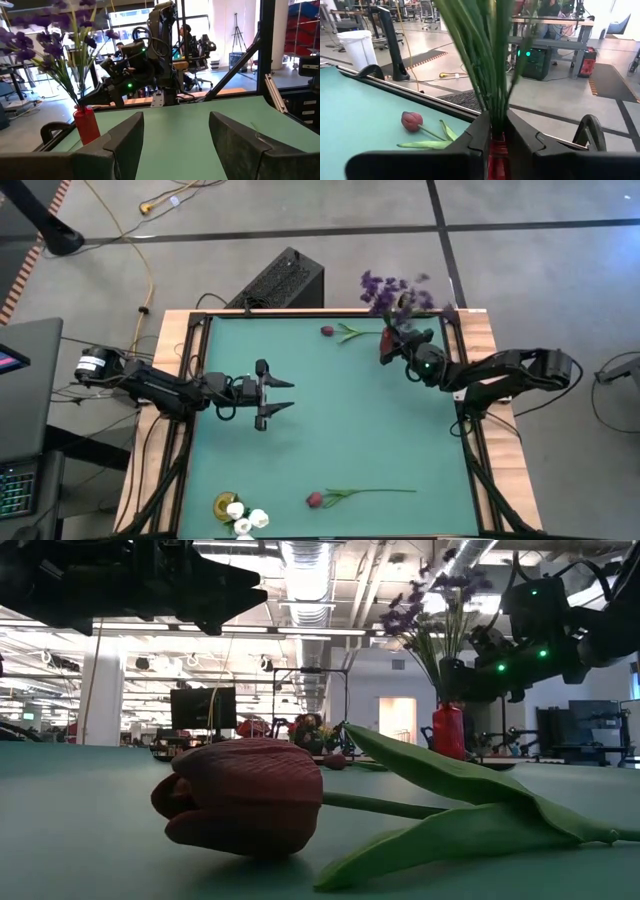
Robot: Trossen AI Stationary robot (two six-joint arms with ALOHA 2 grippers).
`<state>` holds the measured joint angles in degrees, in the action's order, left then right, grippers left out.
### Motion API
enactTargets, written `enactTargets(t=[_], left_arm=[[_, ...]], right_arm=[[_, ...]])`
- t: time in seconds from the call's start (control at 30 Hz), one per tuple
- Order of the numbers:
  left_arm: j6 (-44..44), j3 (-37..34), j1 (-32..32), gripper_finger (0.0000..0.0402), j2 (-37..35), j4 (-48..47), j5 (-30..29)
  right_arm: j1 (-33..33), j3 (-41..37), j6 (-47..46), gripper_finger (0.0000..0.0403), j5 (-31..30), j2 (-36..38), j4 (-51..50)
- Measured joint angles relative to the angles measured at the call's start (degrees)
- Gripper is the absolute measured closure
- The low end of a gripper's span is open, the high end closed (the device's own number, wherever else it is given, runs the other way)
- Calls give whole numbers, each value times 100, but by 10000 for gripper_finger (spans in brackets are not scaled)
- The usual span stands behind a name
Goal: Sort flowers into vase by color
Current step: Put the purple flowers into the red vase
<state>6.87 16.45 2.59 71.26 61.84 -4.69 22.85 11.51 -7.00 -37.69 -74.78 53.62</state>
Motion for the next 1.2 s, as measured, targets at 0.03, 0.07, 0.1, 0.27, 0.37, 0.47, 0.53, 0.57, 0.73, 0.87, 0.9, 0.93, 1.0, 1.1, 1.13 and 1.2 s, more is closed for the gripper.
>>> enactTargets(t=[0.03, 0.07, 0.1, 0.27, 0.37, 0.47, 0.53, 0.57, 0.73, 0.87, 0.9, 0.93, 1.0, 1.1, 1.13, 1.2], left_arm=[[-2, 0, 0, 187, 0, 0, 0], [-2, 0, 0, 187, 0, 0, 0], [-2, 0, 0, 187, 0, 0, 0], [-4, 0, 0, 187, 0, -2, 2], [-6, 0, 0, 187, 0, -2, 3], [-4, 0, 0, 187, 0, -2, 4], [-4, 0, 0, 187, 0, -4, 4], [-4, 0, 0, 187, 0, -4, 4], [-2, 0, 0, 187, 0, -12, 11], [-2, 0, 0, 187, 0, -15, 13], [-2, 0, 0, 187, 0, -21, 13], [-2, 0, 0, 187, 0, -29, 13], [-2, 0, 0, 187, 0, -28, 13], [-1, 0, 0, 187, 0, -31, 11], [-2, 0, 0, 187, 0, -28, 11], [-2, 0, 0, 187, 0, -31, 11]], right_arm=[[0, 0, -2, 314, -1, -2, -19], [1, 0, -1, 308, -2, -2, -44], [4, 0, -1, 302, -2, -2, -72], [4, -2, -1, 269, -4, -2, -120], [4, -4, -1, 248, -1, -4, -129], [4, -4, -1, 229, 7, -2, -197], [0, -2, -1, 216, 23, 63, -336], [-5, -2, -1, 210, 33, 114, -425], [-126, -9, -3, 188, 33, 606, -1058], [-202, -10, -90, 179, 35, 1160, -1801], [-219, -11, -145, 178, 33, 1292, -1990], [-228, -11, -189, 177, 33, 1421, -2162], [-227, -11, -240, 177, 37, 1635, -2465], [-225, -15, -265, 177, 46, 1874, -2691], [-225, -17, -265, 177, 53, 1919, -2707], [-224, -22, -264, 177, 60, 1966, -2722]])
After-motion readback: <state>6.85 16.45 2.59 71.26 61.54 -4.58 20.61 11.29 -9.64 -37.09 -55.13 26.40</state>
